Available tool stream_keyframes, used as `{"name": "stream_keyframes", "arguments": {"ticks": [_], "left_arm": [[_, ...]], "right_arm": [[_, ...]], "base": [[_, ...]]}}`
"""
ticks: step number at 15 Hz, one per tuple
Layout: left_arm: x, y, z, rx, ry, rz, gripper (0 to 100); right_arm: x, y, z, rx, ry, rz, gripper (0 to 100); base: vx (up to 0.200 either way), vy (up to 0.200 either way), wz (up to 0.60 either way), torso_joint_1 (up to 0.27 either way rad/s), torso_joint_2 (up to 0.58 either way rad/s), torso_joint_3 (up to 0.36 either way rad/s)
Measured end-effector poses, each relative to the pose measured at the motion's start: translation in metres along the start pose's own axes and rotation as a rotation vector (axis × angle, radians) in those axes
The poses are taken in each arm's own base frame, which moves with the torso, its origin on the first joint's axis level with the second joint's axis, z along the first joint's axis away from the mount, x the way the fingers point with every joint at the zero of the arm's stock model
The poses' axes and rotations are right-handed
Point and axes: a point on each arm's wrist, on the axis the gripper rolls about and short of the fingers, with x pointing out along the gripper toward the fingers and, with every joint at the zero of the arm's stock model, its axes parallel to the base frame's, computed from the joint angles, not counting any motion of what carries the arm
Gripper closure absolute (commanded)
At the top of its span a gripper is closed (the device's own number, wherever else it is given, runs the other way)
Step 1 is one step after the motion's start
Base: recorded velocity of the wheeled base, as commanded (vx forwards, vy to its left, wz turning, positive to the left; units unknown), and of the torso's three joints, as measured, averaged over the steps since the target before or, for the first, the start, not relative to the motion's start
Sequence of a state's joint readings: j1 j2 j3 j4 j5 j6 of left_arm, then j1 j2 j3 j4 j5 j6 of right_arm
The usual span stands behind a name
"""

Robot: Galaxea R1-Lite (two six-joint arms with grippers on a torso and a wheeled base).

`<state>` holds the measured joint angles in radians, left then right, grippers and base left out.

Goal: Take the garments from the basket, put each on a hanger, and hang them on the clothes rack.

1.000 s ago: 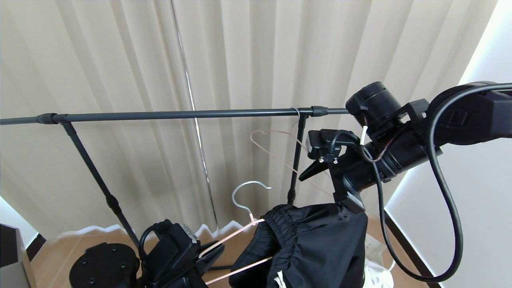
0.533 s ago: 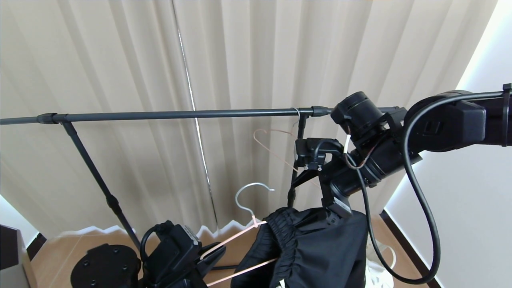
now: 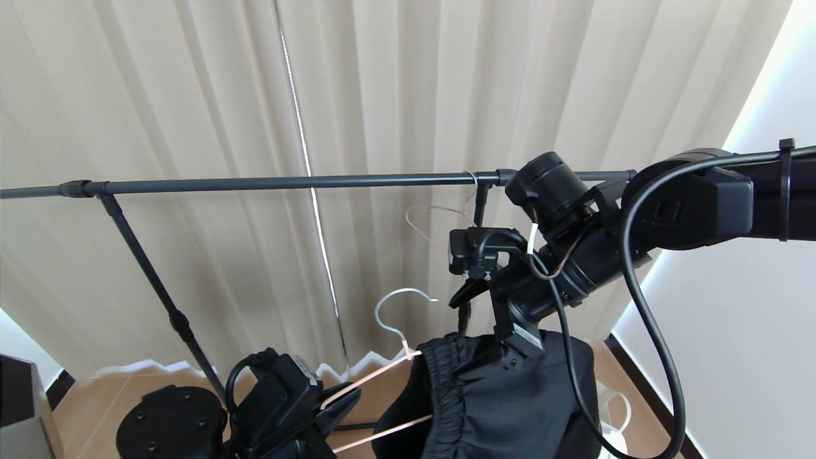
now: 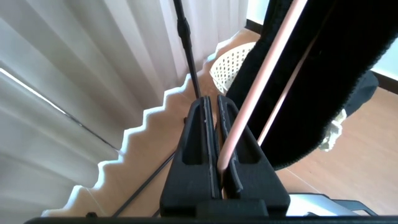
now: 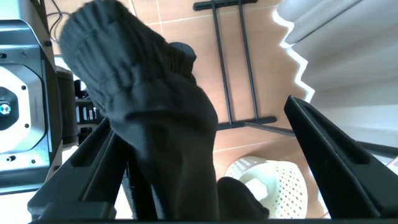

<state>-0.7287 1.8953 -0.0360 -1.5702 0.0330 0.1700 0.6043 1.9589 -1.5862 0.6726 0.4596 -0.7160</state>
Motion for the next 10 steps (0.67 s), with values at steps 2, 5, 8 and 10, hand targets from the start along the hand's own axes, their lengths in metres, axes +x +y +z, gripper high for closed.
{"name": "stream_keyframes", "arguments": {"ticks": [2,5,8,10], "left_arm": [[0.003,0.003,-0.002,-0.005,0.011,0.012,100],[0.006,0.006,-0.006,-0.011,0.032,0.032,100],[0.007,0.007,-0.007,-0.011,0.036,0.035,100],[0.007,0.007,-0.006,-0.010,0.031,0.035,100]], "right_arm": [[-0.007,0.001,-0.002,0.006,-0.005,-0.006,0],[-0.017,0.005,-0.007,0.017,-0.009,-0.013,0],[-0.020,0.009,-0.011,0.022,-0.007,-0.011,0],[-0.017,0.011,-0.012,0.022,-0.004,-0.001,0]], "base": [[0.000,0.000,0.00,0.000,0.00,0.000],[0.000,0.000,0.00,0.000,0.00,0.000],[0.000,0.000,0.00,0.000,0.00,0.000],[0.000,0.000,0.00,0.000,0.00,0.000]]}}
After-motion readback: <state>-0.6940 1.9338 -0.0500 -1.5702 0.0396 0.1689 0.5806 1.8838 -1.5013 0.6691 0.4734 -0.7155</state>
